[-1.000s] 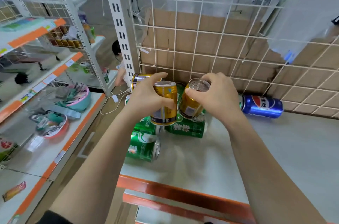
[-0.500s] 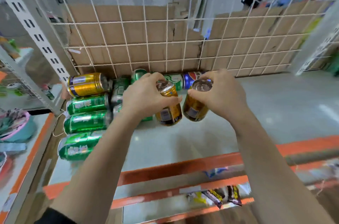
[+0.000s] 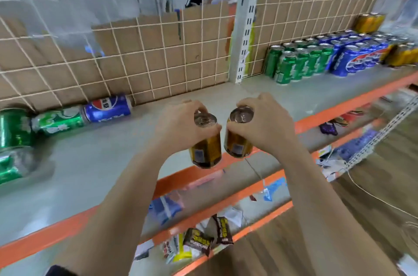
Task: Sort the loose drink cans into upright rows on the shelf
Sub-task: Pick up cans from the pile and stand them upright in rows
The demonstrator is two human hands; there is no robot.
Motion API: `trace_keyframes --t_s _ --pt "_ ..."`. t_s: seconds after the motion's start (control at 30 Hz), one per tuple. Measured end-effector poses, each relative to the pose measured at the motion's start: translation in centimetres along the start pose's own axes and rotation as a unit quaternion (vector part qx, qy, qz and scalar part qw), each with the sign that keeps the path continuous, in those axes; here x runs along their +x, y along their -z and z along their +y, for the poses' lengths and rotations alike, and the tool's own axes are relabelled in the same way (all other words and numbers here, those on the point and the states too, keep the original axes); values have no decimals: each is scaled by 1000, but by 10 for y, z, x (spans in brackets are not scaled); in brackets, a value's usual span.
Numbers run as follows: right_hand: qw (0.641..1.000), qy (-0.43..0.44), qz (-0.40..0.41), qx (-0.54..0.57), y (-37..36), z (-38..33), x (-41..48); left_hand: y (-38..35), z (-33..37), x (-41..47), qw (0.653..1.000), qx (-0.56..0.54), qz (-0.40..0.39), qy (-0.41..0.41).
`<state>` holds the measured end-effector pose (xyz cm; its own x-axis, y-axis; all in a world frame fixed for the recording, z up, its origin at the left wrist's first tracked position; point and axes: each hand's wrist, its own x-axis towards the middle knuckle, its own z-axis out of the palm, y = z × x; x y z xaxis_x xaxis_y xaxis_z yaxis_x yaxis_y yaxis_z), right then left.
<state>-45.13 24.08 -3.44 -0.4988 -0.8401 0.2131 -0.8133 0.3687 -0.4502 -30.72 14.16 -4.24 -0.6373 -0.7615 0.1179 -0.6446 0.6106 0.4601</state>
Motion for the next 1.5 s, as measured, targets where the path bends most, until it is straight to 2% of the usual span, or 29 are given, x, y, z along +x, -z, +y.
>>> trace_keyframes --t_s 0.4,0.67,0.87,1.27,1.5 --pt "997 -74 25 -28 86 194 19 -102 177 93 980 28 -103 -166" --pt "994 -90 39 -41 124 295 87 -158 258 196 968 13 -146 -206" --pt "993 -102 38 -37 153 366 158 -188 315 286 968 7 -162 -190" --pt "995 -97 28 -26 206 495 246 -244 420 396 969 32 -112 -219" --pt "999 9 -1 -39 260 600 304 -292 496 456 973 11 -86 -215"
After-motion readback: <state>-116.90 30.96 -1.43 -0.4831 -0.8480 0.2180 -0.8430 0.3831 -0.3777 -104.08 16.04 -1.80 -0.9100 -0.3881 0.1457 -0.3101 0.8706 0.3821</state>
